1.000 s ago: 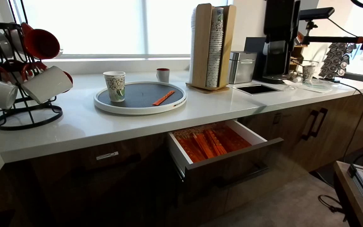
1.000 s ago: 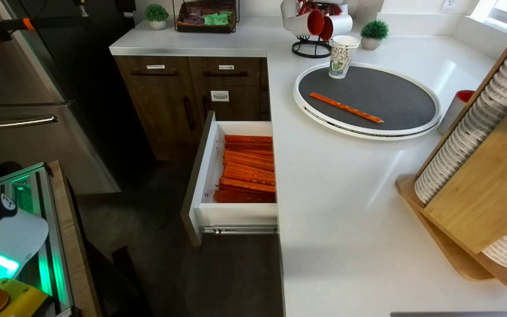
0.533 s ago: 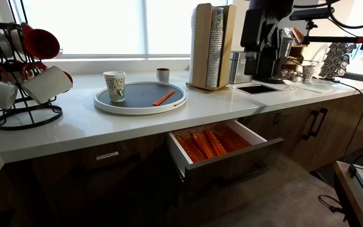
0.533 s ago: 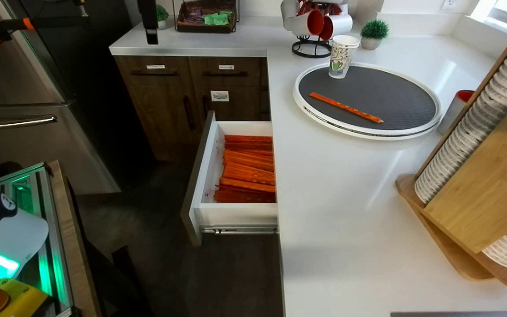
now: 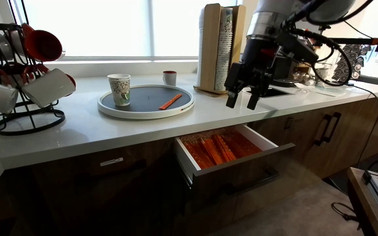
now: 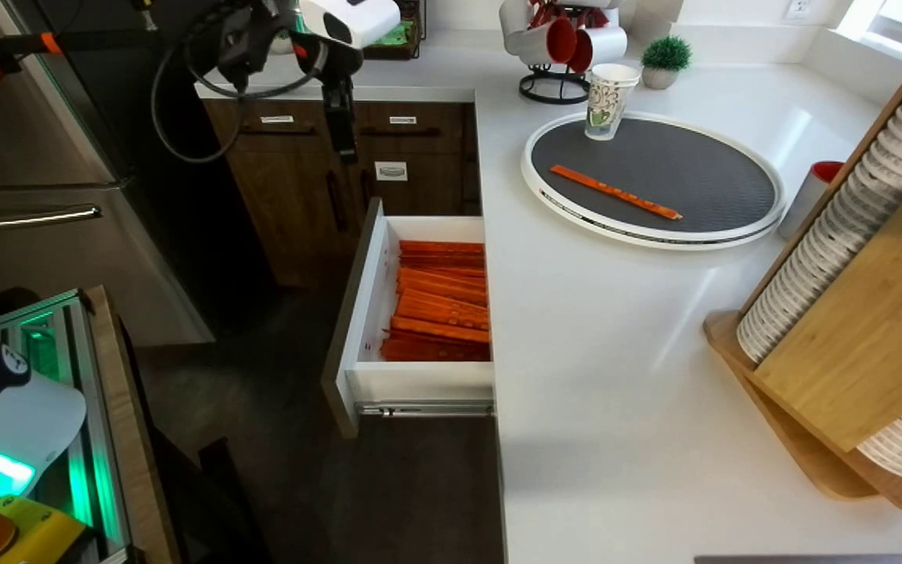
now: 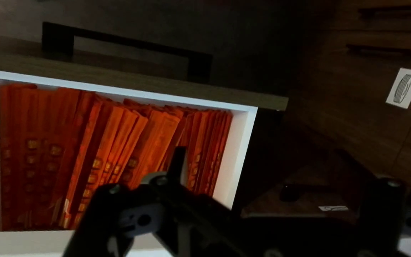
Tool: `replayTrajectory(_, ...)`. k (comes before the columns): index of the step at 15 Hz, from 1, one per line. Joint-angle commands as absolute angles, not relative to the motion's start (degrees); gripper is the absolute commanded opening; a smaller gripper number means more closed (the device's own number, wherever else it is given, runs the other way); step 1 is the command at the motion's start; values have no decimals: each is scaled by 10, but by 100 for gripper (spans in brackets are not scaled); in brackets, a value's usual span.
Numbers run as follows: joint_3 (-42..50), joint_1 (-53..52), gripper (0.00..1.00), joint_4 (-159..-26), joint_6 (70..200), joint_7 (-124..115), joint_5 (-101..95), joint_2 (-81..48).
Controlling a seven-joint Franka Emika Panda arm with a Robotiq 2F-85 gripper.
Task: Move a sachet from the drawer to the tray
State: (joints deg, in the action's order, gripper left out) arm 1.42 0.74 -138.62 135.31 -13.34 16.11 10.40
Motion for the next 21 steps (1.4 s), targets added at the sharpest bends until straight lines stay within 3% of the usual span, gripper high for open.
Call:
replayTrajectory(1,18,6,100,-1396,1448,-106,197,35)
replayTrajectory(4,21,9,100,-1389,1510,-80,218,-30)
replayTrajectory(11,19,15,100,-1379,1485,-104,191,-50)
replayTrajectory(21,23,16,100,-1315,1572,-131,184,-186)
